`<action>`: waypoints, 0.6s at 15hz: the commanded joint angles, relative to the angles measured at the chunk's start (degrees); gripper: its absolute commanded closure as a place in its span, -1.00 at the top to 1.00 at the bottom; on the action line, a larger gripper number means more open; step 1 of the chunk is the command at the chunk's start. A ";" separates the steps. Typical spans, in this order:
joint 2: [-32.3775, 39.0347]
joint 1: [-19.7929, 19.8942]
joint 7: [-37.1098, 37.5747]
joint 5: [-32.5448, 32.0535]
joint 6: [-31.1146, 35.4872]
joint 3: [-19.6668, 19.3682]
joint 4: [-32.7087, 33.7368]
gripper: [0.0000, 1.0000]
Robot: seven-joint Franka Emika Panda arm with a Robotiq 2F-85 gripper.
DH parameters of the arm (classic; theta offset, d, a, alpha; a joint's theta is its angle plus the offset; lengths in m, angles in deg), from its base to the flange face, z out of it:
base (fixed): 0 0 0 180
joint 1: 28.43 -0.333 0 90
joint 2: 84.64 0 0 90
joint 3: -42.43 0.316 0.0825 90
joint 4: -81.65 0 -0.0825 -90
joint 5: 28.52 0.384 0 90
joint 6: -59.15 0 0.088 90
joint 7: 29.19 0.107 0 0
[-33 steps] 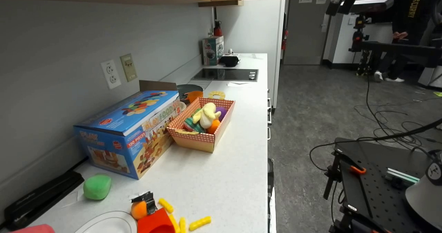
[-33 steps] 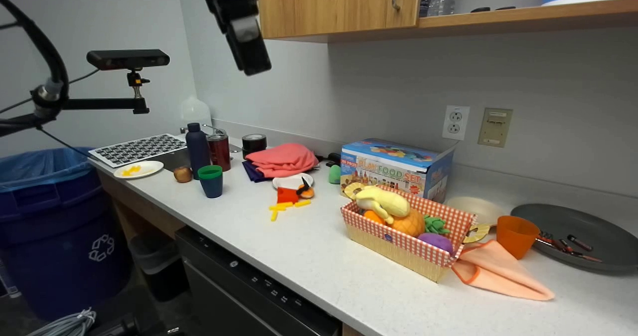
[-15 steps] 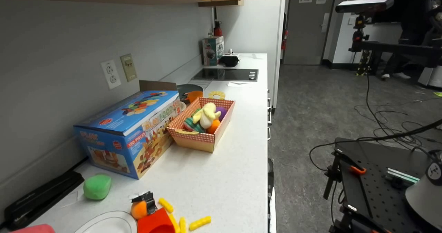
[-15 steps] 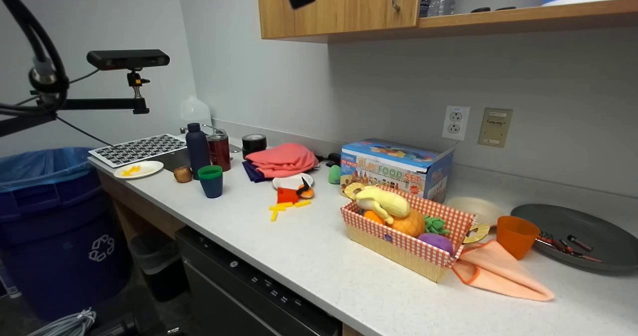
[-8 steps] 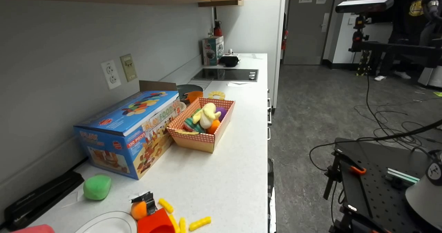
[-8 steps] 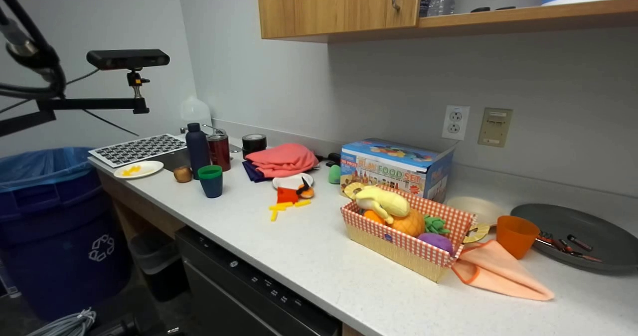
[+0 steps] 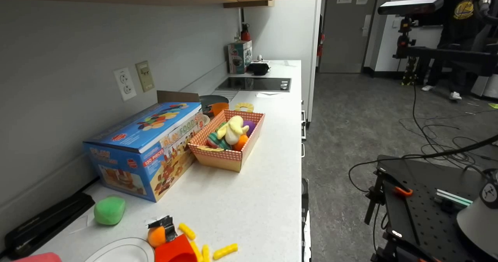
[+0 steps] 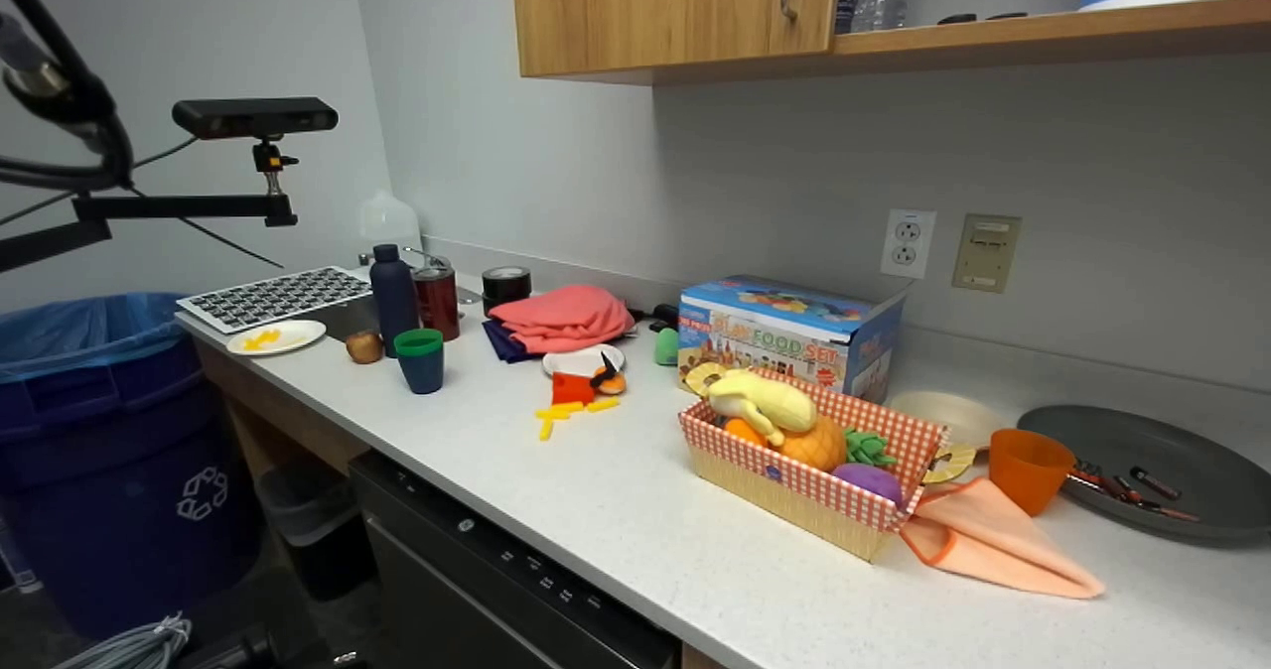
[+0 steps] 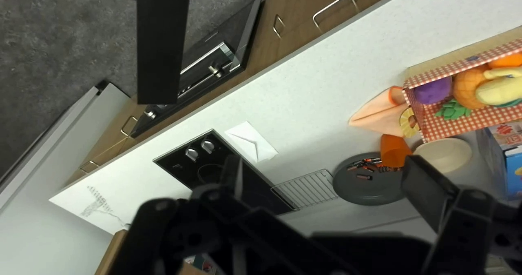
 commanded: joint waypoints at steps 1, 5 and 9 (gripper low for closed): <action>0.24 0.44 -0.30 0.35 -0.06 0.25 0.20 1.00; 4.07 0.86 -1.43 -0.60 0.56 -1.71 5.34 1.00; 10.40 1.78 -1.78 -0.06 0.27 -5.46 13.90 1.00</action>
